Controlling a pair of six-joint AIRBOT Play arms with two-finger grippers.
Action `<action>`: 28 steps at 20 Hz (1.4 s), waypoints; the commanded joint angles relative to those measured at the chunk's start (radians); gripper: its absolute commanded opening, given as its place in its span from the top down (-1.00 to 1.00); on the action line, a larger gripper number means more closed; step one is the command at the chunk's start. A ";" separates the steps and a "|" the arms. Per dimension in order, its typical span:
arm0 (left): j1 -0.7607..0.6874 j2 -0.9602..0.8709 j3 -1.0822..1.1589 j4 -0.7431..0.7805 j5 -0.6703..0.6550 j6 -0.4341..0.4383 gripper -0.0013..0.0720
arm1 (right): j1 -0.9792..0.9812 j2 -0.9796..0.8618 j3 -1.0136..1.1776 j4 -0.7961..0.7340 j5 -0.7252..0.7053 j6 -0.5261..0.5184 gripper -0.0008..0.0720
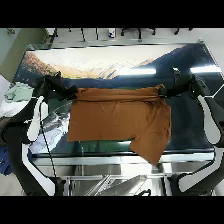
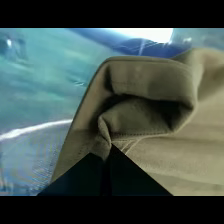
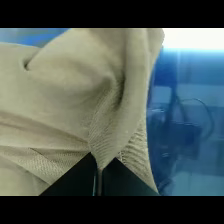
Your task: Fold the shirts.
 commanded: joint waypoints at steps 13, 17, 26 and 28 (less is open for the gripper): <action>-0.030 0.064 0.019 -0.063 0.034 -0.004 -0.96 | 0.005 0.089 0.045 0.013 -0.053 0.124 -0.48; 0.055 0.255 0.018 -0.061 0.180 0.051 -0.96 | -0.120 0.274 0.071 -0.037 -0.305 0.171 -0.37; 0.102 0.595 -0.648 0.092 0.286 0.183 -0.96 | -0.406 0.830 -0.805 0.141 -0.395 0.170 -0.36; 0.117 0.594 -0.764 0.005 0.239 0.237 -0.96 | -0.413 0.858 -0.943 0.172 -0.359 0.154 -0.36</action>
